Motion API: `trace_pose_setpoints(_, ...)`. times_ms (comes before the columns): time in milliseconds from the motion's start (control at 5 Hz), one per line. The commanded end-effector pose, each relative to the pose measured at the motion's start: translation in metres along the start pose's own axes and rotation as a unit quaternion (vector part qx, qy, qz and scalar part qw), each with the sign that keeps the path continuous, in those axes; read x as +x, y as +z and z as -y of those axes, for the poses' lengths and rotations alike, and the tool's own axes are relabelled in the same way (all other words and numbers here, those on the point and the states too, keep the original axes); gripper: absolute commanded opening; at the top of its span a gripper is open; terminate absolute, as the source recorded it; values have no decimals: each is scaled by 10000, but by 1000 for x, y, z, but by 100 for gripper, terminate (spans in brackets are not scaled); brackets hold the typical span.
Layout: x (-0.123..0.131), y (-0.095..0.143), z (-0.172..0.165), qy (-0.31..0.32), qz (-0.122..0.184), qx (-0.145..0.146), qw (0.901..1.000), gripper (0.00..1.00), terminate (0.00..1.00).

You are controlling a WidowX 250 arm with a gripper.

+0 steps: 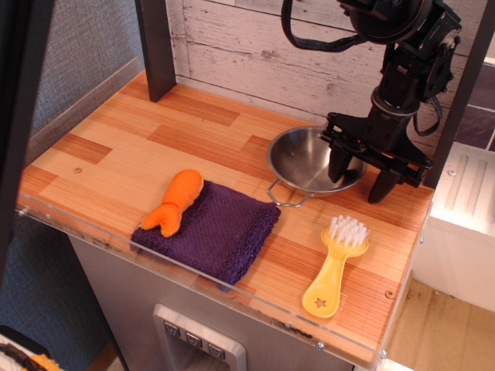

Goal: Move the pot to the left edge of the counter.

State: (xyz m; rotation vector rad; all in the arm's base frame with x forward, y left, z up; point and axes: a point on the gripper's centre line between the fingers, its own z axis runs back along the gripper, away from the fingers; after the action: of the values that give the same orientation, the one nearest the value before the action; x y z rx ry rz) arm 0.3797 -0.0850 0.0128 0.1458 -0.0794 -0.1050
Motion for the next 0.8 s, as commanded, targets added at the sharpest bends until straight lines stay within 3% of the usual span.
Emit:
trace_pose_setpoints(0, 7, 28, -12, 92, 335, -104, 9993, 0, 0)
trace_pose_setpoints(200, 7, 47, -21, 202, 510, -171, 9983, 0, 0)
trace_pose_setpoints(400, 3, 81, -38, 512, 823, -417, 9944, 0, 0)
trace_pose_setpoints(600, -11, 112, -64, 808, 1083, -471, 9897, 0, 0)
